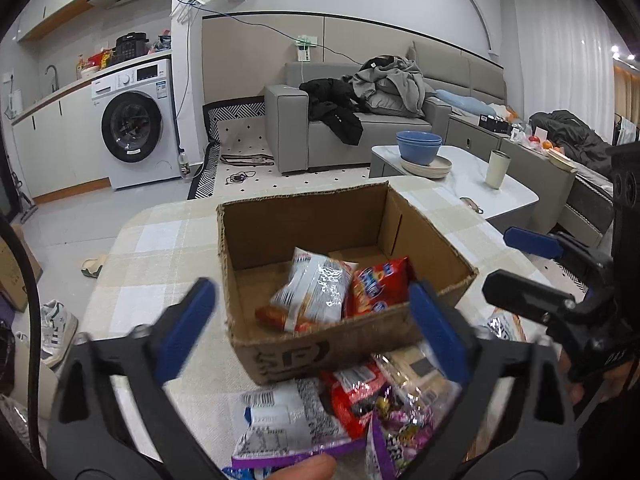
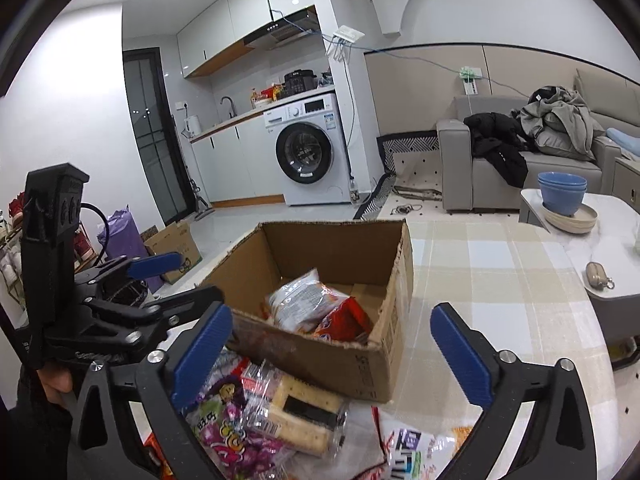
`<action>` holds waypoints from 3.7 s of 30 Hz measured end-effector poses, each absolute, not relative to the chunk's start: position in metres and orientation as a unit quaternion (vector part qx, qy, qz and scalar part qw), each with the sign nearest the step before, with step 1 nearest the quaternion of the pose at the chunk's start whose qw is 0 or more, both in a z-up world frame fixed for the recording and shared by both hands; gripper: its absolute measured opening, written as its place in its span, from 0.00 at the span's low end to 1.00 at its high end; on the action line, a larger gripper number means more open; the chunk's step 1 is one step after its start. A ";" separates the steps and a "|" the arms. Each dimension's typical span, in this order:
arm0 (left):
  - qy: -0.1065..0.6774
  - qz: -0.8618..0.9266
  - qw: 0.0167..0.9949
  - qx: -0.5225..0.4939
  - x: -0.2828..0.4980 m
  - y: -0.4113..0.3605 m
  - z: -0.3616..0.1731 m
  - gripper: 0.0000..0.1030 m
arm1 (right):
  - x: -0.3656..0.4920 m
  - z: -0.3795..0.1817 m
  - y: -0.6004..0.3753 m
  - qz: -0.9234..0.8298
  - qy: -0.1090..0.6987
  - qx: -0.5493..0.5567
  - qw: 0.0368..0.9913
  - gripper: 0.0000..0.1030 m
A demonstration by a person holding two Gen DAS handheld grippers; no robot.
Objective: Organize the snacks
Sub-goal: 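Move the right gripper back to the white noodle-snack bag on the table, then grasp the white noodle-snack bag with the right gripper while the left grasps the blue Oreo pack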
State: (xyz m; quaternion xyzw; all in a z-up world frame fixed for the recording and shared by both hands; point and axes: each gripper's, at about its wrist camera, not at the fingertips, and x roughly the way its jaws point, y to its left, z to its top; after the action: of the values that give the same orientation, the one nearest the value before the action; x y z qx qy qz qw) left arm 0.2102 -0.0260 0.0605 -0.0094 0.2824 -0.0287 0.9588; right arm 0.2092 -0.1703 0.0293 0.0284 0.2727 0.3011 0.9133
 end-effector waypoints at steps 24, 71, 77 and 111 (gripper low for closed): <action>0.311 -0.002 0.950 -0.024 0.114 0.008 0.044 0.99 | 0.167 0.025 -0.207 0.249 0.335 -0.008 0.909 1.00; 0.431 -0.028 0.902 0.025 0.160 0.007 -0.026 0.99 | 0.213 -0.066 -0.215 0.215 0.490 0.006 0.845 0.99; 0.444 -0.034 0.895 0.037 0.168 0.007 -0.037 0.99 | 0.212 -0.065 -0.214 0.218 0.489 0.004 0.844 0.99; 0.461 -0.073 0.883 0.039 0.173 0.014 -0.064 0.43 | 0.205 -0.070 -0.202 0.246 0.492 -0.015 0.835 0.88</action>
State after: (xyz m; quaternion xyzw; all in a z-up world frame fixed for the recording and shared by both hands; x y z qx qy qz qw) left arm 0.1734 0.0143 -0.0642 0.0390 0.4614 -0.0730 0.8833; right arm 0.2051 -0.2021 -0.0705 -0.0153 0.4920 0.2455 0.8351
